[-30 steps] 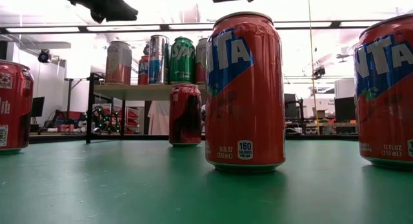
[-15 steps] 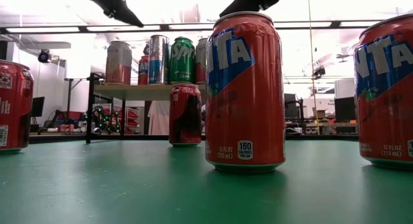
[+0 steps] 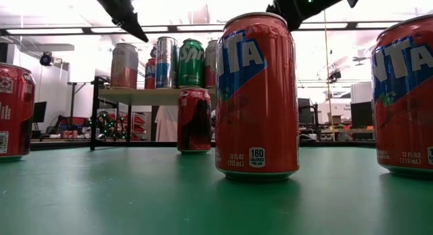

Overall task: Place canned beverage on shelf
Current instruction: Put the orange can on the shelf

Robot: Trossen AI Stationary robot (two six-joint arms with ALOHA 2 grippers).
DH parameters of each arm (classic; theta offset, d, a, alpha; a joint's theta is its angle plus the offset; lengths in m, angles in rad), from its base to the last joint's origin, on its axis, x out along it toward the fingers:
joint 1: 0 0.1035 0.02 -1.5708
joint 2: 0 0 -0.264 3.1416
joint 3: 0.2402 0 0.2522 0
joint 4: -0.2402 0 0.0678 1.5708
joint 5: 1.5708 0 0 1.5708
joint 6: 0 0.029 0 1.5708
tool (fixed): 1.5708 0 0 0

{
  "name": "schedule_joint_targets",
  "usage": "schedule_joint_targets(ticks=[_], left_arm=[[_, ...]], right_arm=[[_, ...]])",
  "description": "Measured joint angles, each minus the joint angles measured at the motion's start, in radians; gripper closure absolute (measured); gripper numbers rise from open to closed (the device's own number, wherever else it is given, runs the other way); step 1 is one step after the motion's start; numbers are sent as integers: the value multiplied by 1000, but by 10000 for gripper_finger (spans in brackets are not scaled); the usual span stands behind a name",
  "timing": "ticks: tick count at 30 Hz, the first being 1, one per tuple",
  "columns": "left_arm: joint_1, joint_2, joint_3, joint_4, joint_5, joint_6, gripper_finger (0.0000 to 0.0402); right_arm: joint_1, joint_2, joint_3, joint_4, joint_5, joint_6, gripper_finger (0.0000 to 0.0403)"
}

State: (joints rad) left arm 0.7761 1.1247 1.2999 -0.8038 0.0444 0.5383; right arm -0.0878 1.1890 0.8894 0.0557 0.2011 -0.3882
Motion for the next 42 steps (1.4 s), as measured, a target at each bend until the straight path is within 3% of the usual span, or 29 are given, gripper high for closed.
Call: schedule_joint_targets(ticks=[4,10,27,42], left_arm=[[5,19,-1,20,0,21,401],[19,39,-2,18,-4,76,401],[40,93,0,47,-8,70,402],[60,198,186,-139,-8,100,401]], right_arm=[[-33,-18,-1,17,-5,3,394],[-50,-49,1,63,-114,3,394],[-90,-112,-8,110,-117,2,394],[-111,-113,-8,113,-116,-5,394]])
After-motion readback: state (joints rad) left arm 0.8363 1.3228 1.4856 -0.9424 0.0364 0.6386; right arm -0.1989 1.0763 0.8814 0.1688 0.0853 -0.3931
